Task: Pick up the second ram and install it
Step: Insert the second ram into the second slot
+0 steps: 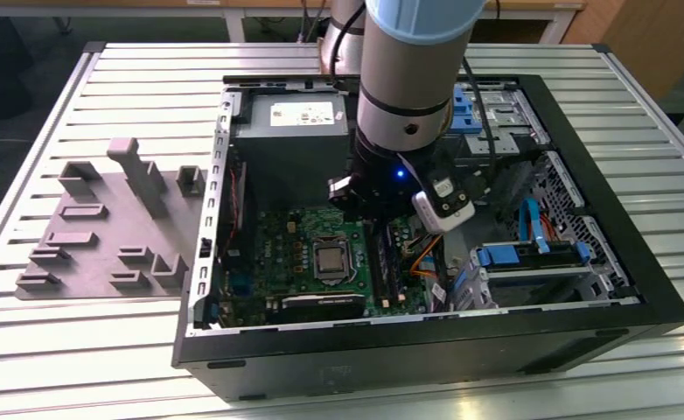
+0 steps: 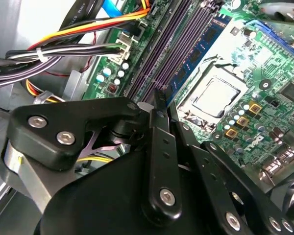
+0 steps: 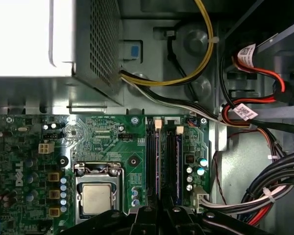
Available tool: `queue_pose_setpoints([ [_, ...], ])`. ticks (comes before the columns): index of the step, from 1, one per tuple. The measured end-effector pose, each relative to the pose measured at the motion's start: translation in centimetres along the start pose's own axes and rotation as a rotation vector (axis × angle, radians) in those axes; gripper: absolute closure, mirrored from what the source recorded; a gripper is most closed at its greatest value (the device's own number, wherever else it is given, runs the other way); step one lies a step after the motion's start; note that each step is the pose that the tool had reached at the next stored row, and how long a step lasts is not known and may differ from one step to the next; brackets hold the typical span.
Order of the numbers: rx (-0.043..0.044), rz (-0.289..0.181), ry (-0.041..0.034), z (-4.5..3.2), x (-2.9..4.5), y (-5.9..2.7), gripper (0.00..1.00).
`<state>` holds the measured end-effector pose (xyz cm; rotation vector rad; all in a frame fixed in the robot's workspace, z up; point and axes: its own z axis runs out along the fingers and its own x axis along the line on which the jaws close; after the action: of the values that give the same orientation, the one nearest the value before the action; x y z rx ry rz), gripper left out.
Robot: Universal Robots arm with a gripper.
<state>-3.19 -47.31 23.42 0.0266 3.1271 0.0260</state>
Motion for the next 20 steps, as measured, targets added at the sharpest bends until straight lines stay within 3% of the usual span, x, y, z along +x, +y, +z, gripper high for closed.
queue_pose_setpoints([
  [8, -0.0016, 0.000, 0.0001, 0.25, -0.01, -0.45, 0.86],
  [20, -0.0032, 0.017, -0.0002, 1.53, -0.06, -0.60, 0.86],
])
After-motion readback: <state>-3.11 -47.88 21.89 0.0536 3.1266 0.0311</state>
